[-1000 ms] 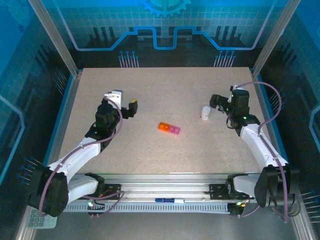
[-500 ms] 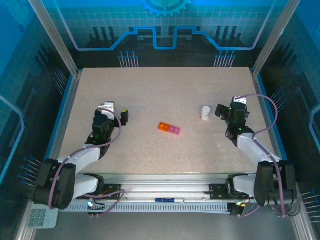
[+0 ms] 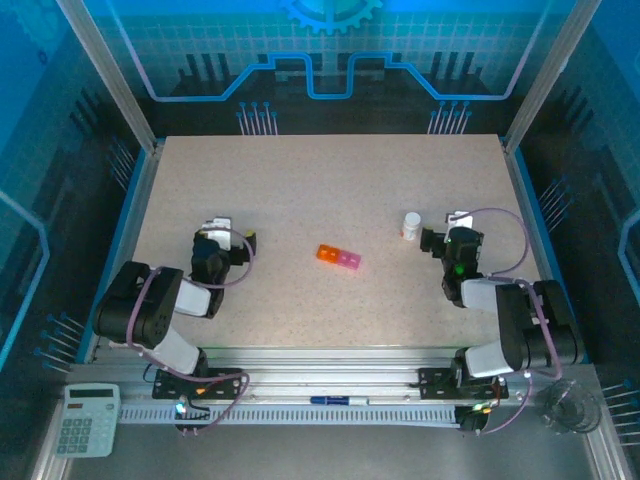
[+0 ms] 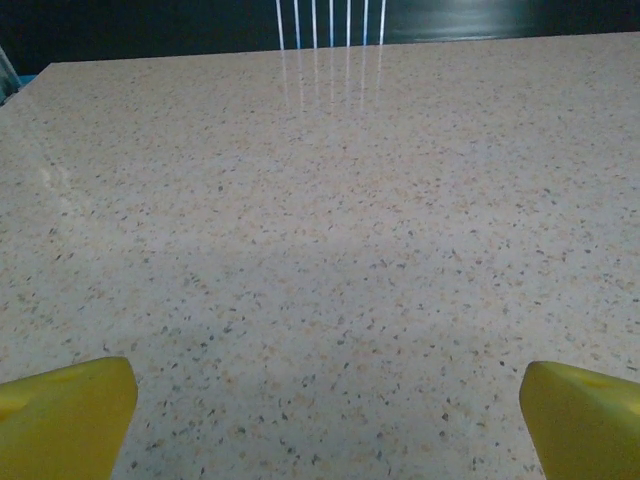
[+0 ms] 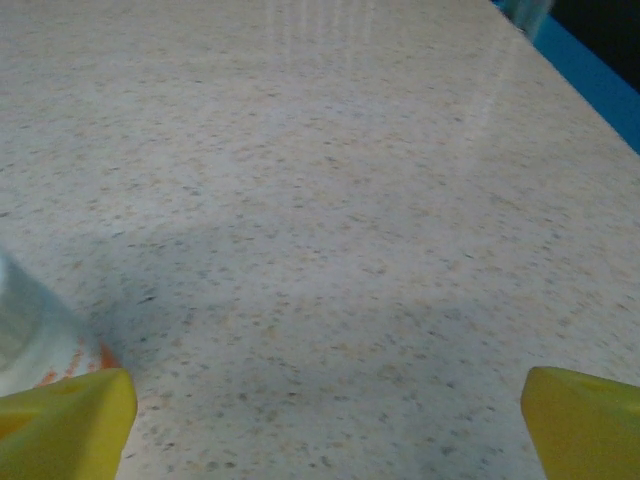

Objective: Sort the pills into containers

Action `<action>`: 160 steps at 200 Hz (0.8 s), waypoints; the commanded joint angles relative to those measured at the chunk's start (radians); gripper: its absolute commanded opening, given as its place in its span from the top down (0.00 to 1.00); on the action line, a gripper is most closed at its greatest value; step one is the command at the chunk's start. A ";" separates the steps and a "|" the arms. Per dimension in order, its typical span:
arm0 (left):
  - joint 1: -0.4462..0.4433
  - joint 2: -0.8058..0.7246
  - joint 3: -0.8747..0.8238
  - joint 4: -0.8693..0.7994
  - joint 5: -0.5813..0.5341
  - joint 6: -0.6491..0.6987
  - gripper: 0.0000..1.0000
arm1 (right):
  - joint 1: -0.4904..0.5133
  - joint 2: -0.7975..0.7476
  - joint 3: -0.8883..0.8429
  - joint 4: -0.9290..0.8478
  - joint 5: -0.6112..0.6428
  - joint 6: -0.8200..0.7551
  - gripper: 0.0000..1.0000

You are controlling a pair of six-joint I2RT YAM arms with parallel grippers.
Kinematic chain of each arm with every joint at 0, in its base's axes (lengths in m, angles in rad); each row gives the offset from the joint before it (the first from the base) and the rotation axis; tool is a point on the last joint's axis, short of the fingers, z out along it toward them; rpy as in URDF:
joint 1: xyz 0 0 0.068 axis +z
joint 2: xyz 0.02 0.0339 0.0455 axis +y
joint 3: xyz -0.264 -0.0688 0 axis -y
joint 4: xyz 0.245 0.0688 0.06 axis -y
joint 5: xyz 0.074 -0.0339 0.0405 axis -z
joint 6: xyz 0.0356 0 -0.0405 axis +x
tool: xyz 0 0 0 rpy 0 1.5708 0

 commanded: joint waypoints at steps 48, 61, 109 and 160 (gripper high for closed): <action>0.117 -0.030 0.105 -0.151 0.288 -0.052 0.01 | 0.022 0.090 0.025 0.182 -0.100 -0.086 0.00; 0.129 -0.028 0.110 -0.155 0.311 -0.058 0.01 | 0.012 0.091 0.016 0.197 -0.106 -0.076 0.00; 0.131 -0.028 0.121 -0.175 0.241 -0.075 0.01 | 0.017 0.092 0.013 0.206 -0.079 -0.073 0.00; 0.124 -0.029 0.122 -0.176 0.231 -0.072 0.01 | 0.027 0.094 0.017 0.203 -0.076 -0.086 0.00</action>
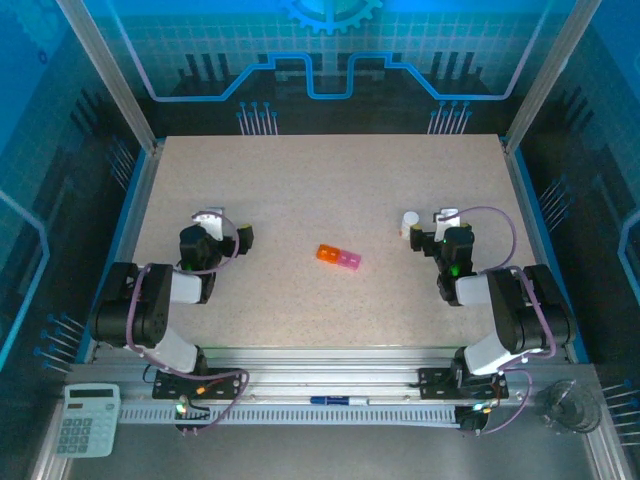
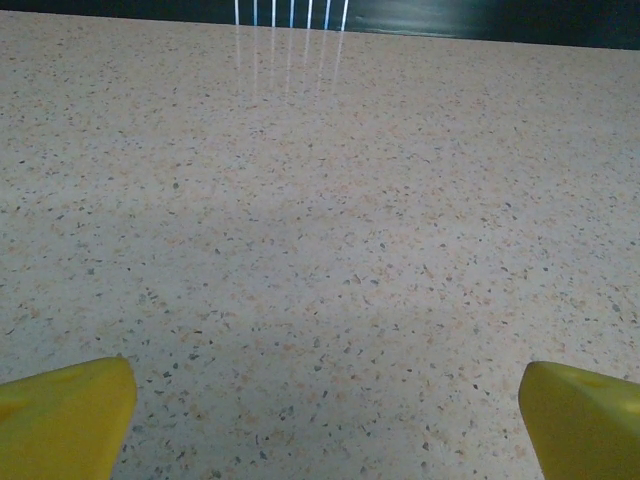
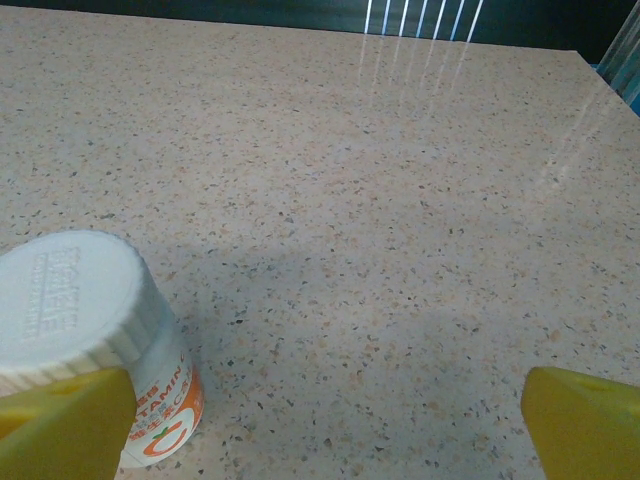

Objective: Sort the pills into containers

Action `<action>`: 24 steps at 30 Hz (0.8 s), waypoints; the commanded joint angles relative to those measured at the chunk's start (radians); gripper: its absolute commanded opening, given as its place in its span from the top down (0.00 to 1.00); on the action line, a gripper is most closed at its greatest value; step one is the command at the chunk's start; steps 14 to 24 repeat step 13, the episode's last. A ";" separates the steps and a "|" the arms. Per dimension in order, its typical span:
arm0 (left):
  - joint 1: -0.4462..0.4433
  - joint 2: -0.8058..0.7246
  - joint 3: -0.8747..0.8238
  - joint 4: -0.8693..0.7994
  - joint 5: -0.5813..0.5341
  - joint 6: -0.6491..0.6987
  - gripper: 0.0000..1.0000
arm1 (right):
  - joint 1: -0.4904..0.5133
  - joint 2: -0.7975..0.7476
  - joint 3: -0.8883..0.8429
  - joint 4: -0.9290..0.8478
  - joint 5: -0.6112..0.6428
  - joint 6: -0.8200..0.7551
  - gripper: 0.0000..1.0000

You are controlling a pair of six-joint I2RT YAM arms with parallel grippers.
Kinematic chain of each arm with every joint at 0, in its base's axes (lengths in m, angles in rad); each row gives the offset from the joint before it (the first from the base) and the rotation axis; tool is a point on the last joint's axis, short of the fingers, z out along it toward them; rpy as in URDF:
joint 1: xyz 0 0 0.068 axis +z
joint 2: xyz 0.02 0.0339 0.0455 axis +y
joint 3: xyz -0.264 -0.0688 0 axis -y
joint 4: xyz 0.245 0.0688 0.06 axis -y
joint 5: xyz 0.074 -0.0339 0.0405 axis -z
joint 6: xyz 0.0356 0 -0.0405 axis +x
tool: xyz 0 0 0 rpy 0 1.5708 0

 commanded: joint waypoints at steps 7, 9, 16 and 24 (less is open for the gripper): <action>0.002 -0.016 0.021 -0.006 -0.015 -0.011 0.01 | -0.005 0.000 0.024 0.034 0.000 -0.005 0.00; 0.001 -0.016 0.022 -0.006 -0.015 -0.011 0.01 | -0.009 0.000 0.022 0.037 -0.007 -0.003 0.00; 0.001 -0.015 0.021 -0.004 -0.016 -0.010 0.01 | -0.005 0.000 0.017 0.045 -0.007 -0.009 0.00; 0.001 -0.015 0.021 -0.004 -0.016 -0.010 0.01 | -0.005 0.000 0.017 0.045 -0.007 -0.009 0.00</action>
